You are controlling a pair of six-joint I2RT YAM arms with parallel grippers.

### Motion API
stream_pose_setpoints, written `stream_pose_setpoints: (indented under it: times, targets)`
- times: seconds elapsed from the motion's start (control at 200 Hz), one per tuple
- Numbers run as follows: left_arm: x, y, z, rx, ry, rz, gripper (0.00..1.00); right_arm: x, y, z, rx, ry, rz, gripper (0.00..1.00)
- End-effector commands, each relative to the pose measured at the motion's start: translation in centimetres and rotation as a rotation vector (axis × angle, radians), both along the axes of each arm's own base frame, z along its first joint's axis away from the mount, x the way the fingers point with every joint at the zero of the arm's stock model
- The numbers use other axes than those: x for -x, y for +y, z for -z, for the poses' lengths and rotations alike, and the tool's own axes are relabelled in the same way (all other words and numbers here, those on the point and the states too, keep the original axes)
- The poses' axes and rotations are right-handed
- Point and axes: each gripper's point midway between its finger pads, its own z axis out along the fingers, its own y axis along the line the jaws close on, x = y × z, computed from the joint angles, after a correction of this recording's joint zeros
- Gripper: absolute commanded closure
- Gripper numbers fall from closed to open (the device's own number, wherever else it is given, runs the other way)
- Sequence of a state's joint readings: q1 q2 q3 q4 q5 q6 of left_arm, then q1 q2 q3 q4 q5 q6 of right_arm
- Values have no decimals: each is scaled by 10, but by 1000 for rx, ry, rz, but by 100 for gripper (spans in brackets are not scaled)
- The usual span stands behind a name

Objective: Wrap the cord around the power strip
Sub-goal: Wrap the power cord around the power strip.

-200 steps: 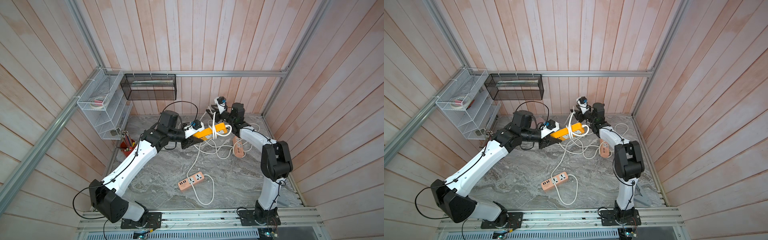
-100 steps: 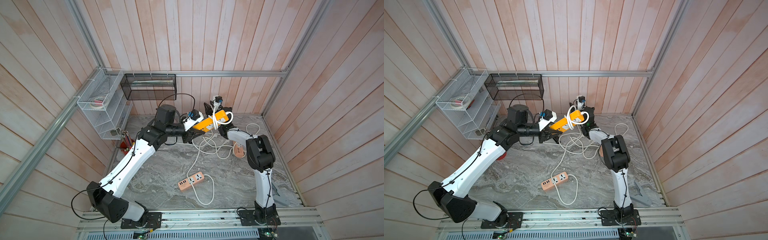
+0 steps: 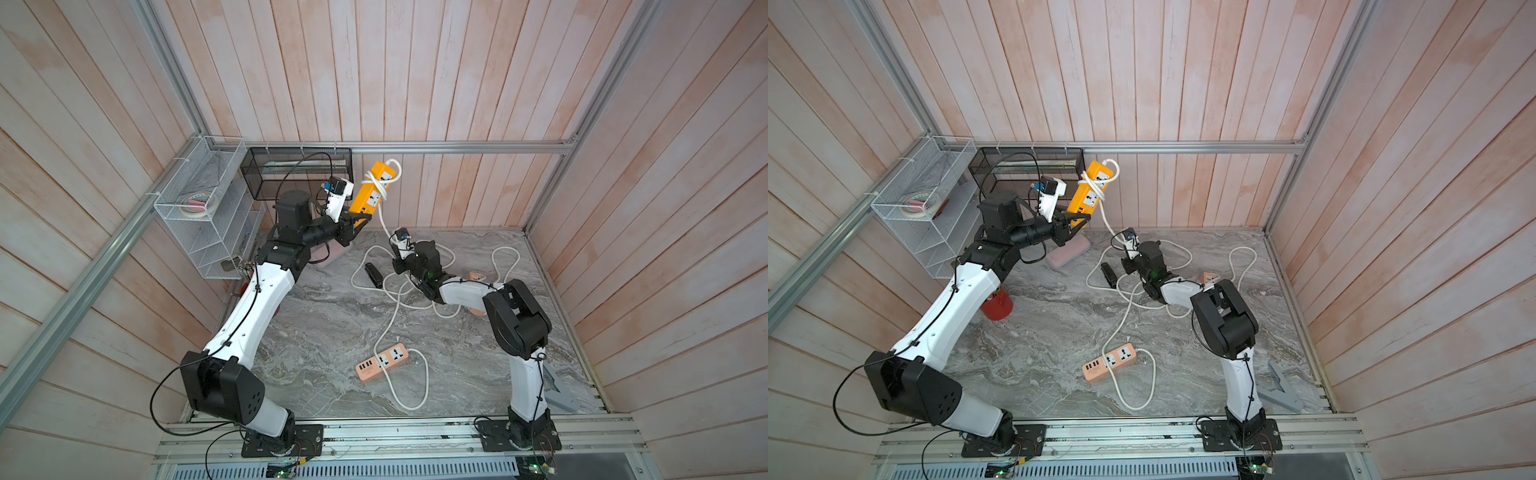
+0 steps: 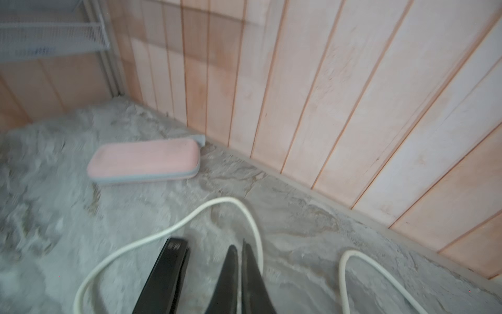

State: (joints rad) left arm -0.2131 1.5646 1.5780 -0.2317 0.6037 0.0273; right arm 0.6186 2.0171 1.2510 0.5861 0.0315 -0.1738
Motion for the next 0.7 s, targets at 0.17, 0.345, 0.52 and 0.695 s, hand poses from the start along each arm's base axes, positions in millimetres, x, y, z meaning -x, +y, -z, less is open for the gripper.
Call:
stream_pose_setpoints:
  times: [0.17, 0.345, 0.52, 0.695]
  targets:
    - [-77, 83, 68, -464, 40, -454, 100, 62, -51, -50, 359, -228, 85, 100]
    - [-63, 57, 137, -738, 111, -318, 100, 95, -53, -141, 360, -499, 62, 100]
    - [-11, -14, 175, -796, 98, 20, 100, 77, -64, -236, 241, -603, 63, 100]
    - [54, -54, 189, -763, 79, 329, 100, 34, -73, -260, 219, -554, 20, 100]
